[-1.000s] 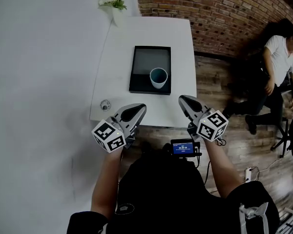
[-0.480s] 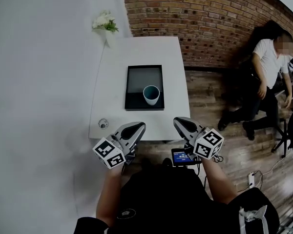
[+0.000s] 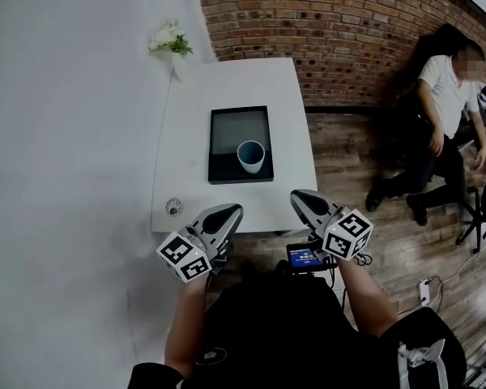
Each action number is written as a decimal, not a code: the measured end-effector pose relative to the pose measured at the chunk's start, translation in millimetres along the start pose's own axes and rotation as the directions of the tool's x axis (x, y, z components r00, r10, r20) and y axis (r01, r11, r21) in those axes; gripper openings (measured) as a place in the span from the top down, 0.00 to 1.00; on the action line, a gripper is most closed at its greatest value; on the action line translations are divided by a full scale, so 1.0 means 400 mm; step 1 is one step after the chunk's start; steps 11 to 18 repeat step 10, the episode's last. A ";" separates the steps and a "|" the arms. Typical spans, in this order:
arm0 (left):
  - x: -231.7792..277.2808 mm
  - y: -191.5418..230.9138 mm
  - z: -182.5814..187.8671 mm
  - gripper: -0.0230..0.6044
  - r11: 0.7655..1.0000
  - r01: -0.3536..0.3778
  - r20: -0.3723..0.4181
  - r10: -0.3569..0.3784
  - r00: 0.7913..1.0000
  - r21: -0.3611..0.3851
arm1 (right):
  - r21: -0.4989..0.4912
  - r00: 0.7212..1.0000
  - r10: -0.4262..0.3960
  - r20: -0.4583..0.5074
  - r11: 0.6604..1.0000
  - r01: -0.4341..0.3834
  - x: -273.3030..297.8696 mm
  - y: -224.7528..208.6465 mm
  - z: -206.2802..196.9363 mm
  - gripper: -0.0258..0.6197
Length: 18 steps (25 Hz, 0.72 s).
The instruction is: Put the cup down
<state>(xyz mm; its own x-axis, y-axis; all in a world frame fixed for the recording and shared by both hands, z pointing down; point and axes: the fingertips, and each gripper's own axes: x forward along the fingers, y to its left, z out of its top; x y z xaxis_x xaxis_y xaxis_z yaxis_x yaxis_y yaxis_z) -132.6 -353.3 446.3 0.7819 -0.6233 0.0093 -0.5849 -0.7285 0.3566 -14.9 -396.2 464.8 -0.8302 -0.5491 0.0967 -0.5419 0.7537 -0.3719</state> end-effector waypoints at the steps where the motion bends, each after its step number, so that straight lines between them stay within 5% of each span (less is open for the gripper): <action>1: -0.001 -0.002 -0.001 0.95 1.000 0.000 -0.001 0.000 1.000 -0.001 | -0.001 1.000 0.000 -0.001 1.000 0.000 -0.001 0.000 -0.001 0.94; 18: 0.002 0.015 -0.003 0.95 1.000 0.004 -0.002 -0.004 1.000 0.017 | -0.018 1.000 0.002 0.004 1.000 -0.002 0.018 -0.013 -0.003 0.94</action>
